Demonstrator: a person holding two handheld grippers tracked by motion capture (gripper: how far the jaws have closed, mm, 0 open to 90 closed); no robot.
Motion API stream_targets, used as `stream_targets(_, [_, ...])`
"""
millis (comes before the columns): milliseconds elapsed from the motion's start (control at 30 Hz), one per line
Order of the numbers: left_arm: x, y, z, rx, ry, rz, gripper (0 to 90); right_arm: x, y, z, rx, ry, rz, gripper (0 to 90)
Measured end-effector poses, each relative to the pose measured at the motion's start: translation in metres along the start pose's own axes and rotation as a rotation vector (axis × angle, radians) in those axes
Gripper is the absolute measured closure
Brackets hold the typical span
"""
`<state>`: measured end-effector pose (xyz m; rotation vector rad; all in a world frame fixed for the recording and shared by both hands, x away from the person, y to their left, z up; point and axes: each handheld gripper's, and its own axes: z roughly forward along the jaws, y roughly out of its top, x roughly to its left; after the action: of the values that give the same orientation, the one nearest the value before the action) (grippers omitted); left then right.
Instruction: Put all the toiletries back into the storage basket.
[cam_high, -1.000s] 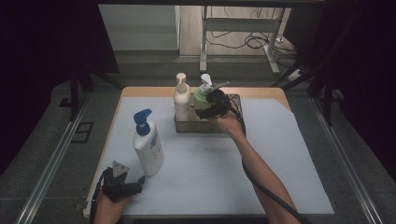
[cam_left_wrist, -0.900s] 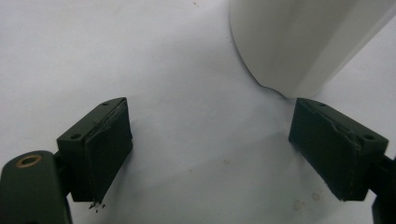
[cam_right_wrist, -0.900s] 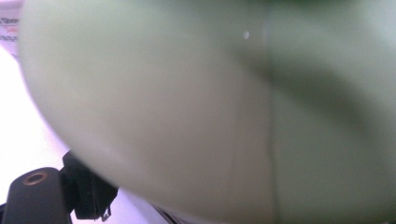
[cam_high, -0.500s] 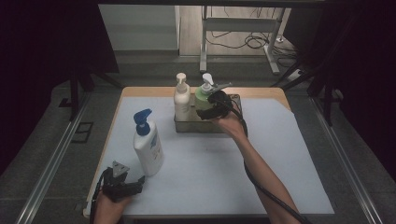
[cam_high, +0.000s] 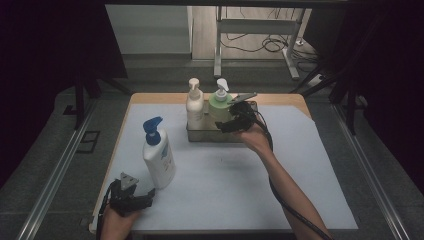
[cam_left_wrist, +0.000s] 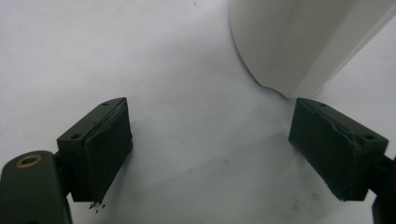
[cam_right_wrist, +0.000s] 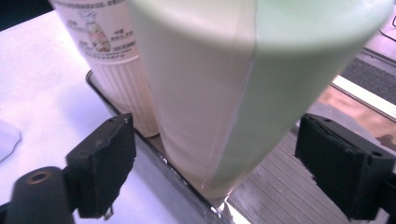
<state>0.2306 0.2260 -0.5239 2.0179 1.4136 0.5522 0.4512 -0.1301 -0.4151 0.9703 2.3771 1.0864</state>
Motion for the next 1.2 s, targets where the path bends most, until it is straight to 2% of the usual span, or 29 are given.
stream_targets(200, [0.000, 0.000, 0.000, 0.001, 0.000, -0.001, 13.0, -0.002, -0.008, -0.009, 0.017, 0.015, -0.014, 23.9])
stream_targets(333, [0.000, 0.000, 0.000, 0.001, 0.000, 0.000, 13.1, -0.008, -0.015, -0.013, 0.025, 0.027, 0.012, 31.0])
stream_targets(433, [0.000, 0.000, 0.000, 0.001, 0.000, 0.000, 13.0, -0.013, -0.021, -0.016, 0.022, 0.020, 0.045, 46.0])
stream_targets(467, [0.000, 0.000, 0.000, 0.001, 0.000, 0.000, 13.1, -0.013, -0.021, -0.016, 0.022, 0.020, 0.045, 46.0])
stream_targets(500, [0.000, 0.000, 0.000, 0.001, 0.000, 0.000, 13.1, -0.015, -0.022, -0.016, 0.025, 0.016, 0.052, 50.3])
stream_targets(567, [0.000, 0.000, 0.000, 0.001, 0.000, 0.000, 13.1, -0.018, -0.024, -0.015, 0.031, 0.002, 0.062, 59.7])
stream_targets(600, [0.000, 0.000, 0.000, 0.001, 0.000, 0.000, 13.1, -0.021, -0.025, -0.014, 0.025, -0.003, 0.071, 68.2])
stream_targets(633, [0.000, 0.000, 0.000, 0.001, 0.000, 0.000, 13.1, -0.021, -0.025, -0.014, 0.025, -0.003, 0.071, 68.2])
stream_targets(700, [0.000, 0.000, 0.000, 0.001, 0.000, 0.000, 13.0, -0.024, -0.026, -0.010, 0.026, -0.024, 0.085, 78.4])
stream_targets(733, [0.000, 0.000, 0.000, 0.001, 0.000, 0.000, 13.1, -0.024, -0.026, -0.010, 0.026, -0.024, 0.085, 78.4])
stream_targets(767, [0.000, 0.000, 0.000, 0.001, 0.000, 0.000, 13.1, -0.027, -0.026, -0.005, 0.031, -0.045, 0.105, 83.7])
stream_targets(867, [0.000, 0.000, 0.000, 0.001, 0.000, 0.000, 13.1, -0.029, -0.027, 0.001, 0.039, -0.065, 0.127, 89.3])
stream_targets(1000, [0.000, 0.000, 0.000, 0.001, 0.000, 0.000, 13.1, -0.031, -0.027, 0.010, 0.045, -0.071, 0.150, 89.6])
stream_targets(1200, [0.000, 0.000, 0.000, 0.000, 0.000, -0.003, 13.0, -0.032, -0.025, 0.018, 0.058, -0.086, 0.158, 89.6])
